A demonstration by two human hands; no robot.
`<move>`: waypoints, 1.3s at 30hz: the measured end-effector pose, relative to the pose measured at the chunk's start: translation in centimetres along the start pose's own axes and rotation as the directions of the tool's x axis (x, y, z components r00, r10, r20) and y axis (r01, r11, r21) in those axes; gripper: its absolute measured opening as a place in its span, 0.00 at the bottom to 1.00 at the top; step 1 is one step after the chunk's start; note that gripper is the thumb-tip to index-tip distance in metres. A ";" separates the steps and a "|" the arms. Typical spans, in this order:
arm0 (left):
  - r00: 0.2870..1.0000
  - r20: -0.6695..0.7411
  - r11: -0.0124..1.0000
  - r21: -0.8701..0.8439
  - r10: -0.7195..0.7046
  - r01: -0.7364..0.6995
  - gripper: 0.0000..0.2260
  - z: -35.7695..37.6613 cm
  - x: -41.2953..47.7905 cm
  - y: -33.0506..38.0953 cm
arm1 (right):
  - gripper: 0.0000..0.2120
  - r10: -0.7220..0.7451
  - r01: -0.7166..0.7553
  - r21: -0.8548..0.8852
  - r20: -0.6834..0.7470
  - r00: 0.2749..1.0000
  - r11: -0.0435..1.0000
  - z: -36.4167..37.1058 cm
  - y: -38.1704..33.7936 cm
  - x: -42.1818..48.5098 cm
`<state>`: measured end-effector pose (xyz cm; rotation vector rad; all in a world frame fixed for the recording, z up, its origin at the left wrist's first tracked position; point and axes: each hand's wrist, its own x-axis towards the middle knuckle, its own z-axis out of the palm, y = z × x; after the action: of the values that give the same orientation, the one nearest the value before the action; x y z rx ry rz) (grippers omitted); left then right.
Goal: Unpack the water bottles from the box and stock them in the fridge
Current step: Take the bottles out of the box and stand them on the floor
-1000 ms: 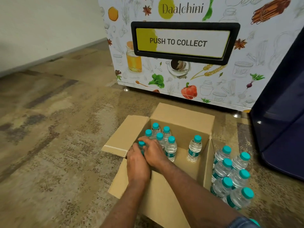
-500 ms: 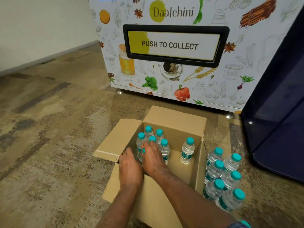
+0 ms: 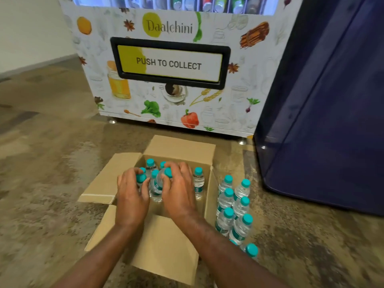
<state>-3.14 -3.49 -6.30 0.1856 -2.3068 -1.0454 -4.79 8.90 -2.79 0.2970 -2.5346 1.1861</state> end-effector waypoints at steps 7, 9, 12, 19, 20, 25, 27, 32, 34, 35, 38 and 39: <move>0.992 0.052 0.978 -0.183 0.116 -0.105 0.13 -2.4 0.3 10.0 | 0.12 0.055 -0.037 0.108 -0.169 0.984 0.993 -10.7 -0.6 0.6; 0.987 0.103 0.967 -0.234 0.128 -0.101 0.13 -2.4 -0.1 12.5 | 0.12 0.067 -0.052 0.086 -0.185 0.980 0.995 -14.2 -0.5 0.0; 0.970 0.201 0.952 -0.297 0.138 -0.074 0.12 -1.7 -0.8 16.2 | 0.12 0.070 -0.064 0.035 -0.219 0.973 0.997 -19.2 -0.3 -1.3; 0.834 0.463 0.891 -0.448 0.300 -0.072 0.14 2.7 -3.0 21.2 | 0.10 0.223 -0.235 0.002 -0.324 0.919 0.972 -26.5 3.0 -5.7; 0.810 0.488 0.885 -0.459 0.325 -0.078 0.14 3.4 -3.7 21.5 | 0.10 0.253 -0.265 0.010 -0.336 0.907 0.964 -27.0 3.6 -6.4; 0.690 0.613 0.886 -0.453 0.386 -0.094 0.13 6.4 -6.8 22.2 | 0.11 0.373 -0.397 -0.003 -0.337 0.865 0.918 -27.9 6.8 -9.9; 0.633 0.668 0.894 -0.439 0.390 -0.087 0.13 7.7 -7.7 22.1 | 0.10 0.426 -0.455 -0.035 -0.297 0.855 0.890 -27.8 7.9 -11.2; 0.473 0.789 0.914 -0.392 0.393 -0.107 0.15 10.9 -9.6 21.2 | 0.12 0.566 -0.582 -0.024 -0.199 0.800 0.813 -26.4 10.6 -14.1; 0.430 0.811 0.916 -0.384 0.396 -0.118 0.16 12.2 -10.5 20.7 | 0.12 0.602 -0.612 -0.017 -0.160 0.782 0.791 -25.5 11.8 -15.1; 0.408 0.824 0.918 -0.378 0.394 -0.122 0.16 12.7 -10.9 20.3 | 0.11 0.615 -0.624 -0.019 -0.148 0.775 0.781 -25.0 12.3 -15.6; 0.342 0.864 0.930 -0.344 0.369 -0.131 0.15 14.0 -12.1 19.2 | 0.10 0.627 -0.637 -0.055 -0.126 0.769 0.769 -23.8 13.4 -16.7; 0.328 0.872 0.932 -0.334 0.363 -0.142 0.15 14.3 -12.4 18.7 | 0.10 0.633 -0.642 -0.071 -0.115 0.766 0.764 -23.3 13.7 -17.0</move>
<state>0.89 22.86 -5.83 -1.1638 -2.9800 -1.4077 11.31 36.40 -4.85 -0.6996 -2.6851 1.2237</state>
